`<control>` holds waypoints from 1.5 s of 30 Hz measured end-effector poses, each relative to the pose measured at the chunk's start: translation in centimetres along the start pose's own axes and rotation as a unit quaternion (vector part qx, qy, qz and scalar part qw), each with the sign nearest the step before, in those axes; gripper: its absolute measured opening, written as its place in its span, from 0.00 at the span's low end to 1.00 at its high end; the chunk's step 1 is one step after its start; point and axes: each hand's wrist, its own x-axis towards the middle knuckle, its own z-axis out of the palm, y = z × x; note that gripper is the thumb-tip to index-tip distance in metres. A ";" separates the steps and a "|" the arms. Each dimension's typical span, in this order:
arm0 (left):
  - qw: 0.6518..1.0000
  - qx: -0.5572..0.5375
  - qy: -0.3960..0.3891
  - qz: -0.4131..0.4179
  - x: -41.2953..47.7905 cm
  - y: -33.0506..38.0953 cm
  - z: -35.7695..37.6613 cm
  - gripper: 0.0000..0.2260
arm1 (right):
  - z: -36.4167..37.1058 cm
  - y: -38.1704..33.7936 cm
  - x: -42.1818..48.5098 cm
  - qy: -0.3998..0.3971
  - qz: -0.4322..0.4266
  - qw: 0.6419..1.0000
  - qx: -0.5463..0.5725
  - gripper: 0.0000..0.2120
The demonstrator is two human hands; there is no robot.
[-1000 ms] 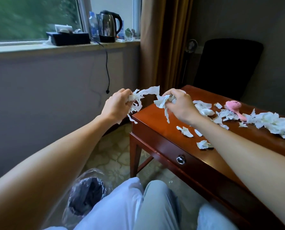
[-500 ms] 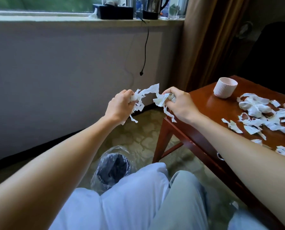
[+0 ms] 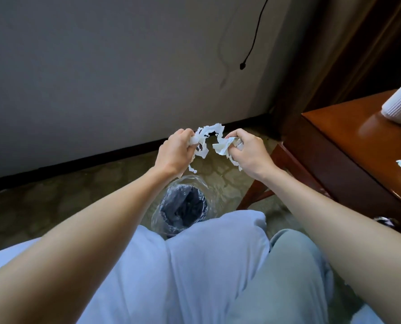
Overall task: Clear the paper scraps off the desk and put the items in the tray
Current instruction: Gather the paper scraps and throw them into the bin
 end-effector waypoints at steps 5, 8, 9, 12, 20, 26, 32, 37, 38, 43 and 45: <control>0.999 -0.012 -0.018 -0.038 -1.3 -3.0 2.4 0.08 | 4.7 1.8 0.7 -0.034 0.020 0.999 0.016 0.07; 0.997 -0.023 -0.026 -0.075 -2.2 -5.0 4.4 0.08 | 7.6 2.9 0.8 -0.052 0.034 0.998 0.013 0.07; 0.995 -0.030 -0.027 -0.087 -2.6 -5.7 5.1 0.09 | 8.5 3.2 0.7 -0.060 0.038 0.997 0.015 0.07; 0.991 -0.057 -0.027 -0.121 -3.9 -7.6 7.3 0.09 | 11.0 4.1 0.4 -0.082 0.050 0.995 0.021 0.07; 0.975 -0.108 -0.022 -0.195 -6.2 -11.6 12.2 0.09 | 16.1 6.6 0.6 -0.124 0.082 0.989 0.025 0.08; 0.965 -0.126 -0.027 -0.227 -6.6 -13.7 15.2 0.09 | 18.7 9.0 1.6 -0.154 0.074 0.985 0.009 0.09; 0.946 -0.153 0.003 -0.286 -6.7 -15.3 17.8 0.05 | 22.2 10.9 1.7 -0.157 0.092 0.983 0.023 0.09; 0.934 -0.167 0.001 -0.315 -7.9 -17.1 20.4 0.07 | 24.3 13.0 1.6 -0.165 0.115 0.978 0.045 0.09; 0.933 -0.166 -0.002 -0.319 -8.1 -17.4 20.8 0.07 | 24.6 13.3 1.5 -0.163 0.123 0.978 0.052 0.09; 0.937 -0.152 -0.028 -0.313 -8.3 -18.5 22.5 0.10 | 26.3 15.1 0.8 -0.173 0.147 0.972 0.056 0.09; 0.932 -0.146 -0.034 -0.328 -8.4 -18.9 23.1 0.14 | 26.8 15.6 0.9 -0.175 0.153 0.971 0.059 0.09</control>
